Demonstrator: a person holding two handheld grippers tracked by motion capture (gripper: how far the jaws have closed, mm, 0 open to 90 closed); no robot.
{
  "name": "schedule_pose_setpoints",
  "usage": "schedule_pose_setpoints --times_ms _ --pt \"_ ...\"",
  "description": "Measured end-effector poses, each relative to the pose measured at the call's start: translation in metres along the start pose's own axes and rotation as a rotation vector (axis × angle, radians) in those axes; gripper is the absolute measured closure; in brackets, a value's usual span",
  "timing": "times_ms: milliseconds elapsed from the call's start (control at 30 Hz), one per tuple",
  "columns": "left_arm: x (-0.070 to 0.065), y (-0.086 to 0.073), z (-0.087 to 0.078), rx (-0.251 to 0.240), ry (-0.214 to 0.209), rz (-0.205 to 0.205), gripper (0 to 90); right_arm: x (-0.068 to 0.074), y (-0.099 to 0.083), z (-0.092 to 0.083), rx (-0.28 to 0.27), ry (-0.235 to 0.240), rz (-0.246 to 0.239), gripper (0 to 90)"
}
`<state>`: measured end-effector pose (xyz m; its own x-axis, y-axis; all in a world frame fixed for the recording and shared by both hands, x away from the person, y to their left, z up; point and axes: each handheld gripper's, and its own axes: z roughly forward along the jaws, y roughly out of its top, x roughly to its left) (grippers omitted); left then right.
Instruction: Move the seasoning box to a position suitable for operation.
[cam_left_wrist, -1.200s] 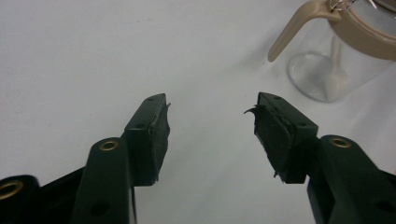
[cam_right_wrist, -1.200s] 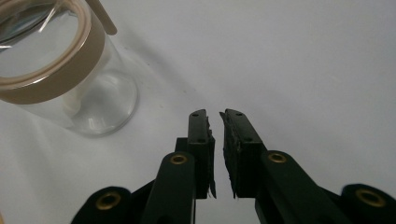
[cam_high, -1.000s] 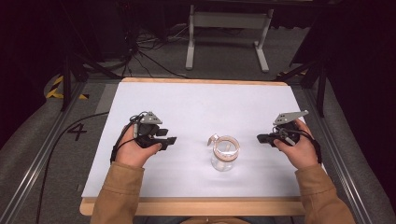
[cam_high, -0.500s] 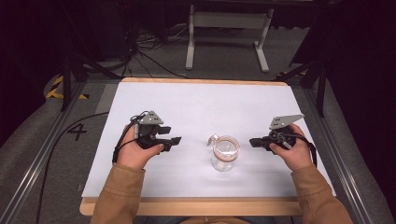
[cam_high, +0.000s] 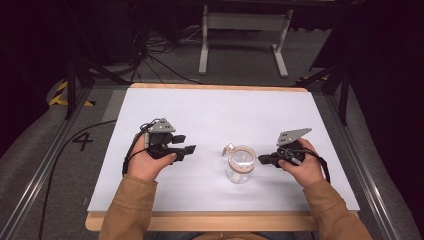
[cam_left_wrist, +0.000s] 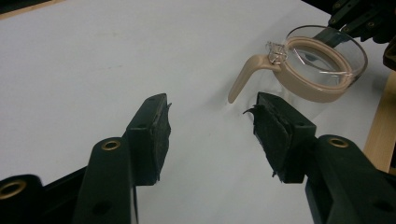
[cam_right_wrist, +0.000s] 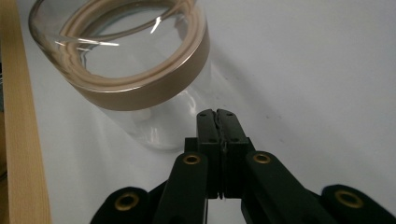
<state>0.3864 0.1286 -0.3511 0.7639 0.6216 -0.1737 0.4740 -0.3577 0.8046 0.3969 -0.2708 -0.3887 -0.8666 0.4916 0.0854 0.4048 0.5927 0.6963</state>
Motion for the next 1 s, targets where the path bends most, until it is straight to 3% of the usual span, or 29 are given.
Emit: schedule_pose_setpoints --times_ms 433,833,1000 --pt "-0.001 -0.001 0.005 0.034 0.009 -0.001 44.9 0.008 0.002 0.013 0.034 0.009 -0.044 90.0" --pt "0.001 -0.002 0.009 0.051 0.006 0.003 44.9 0.012 0.002 0.015 0.051 0.005 -0.048 90.0" --pt "0.002 -0.003 0.009 0.061 0.005 0.004 45.4 0.016 0.003 0.017 0.064 0.024 -0.059 90.0"
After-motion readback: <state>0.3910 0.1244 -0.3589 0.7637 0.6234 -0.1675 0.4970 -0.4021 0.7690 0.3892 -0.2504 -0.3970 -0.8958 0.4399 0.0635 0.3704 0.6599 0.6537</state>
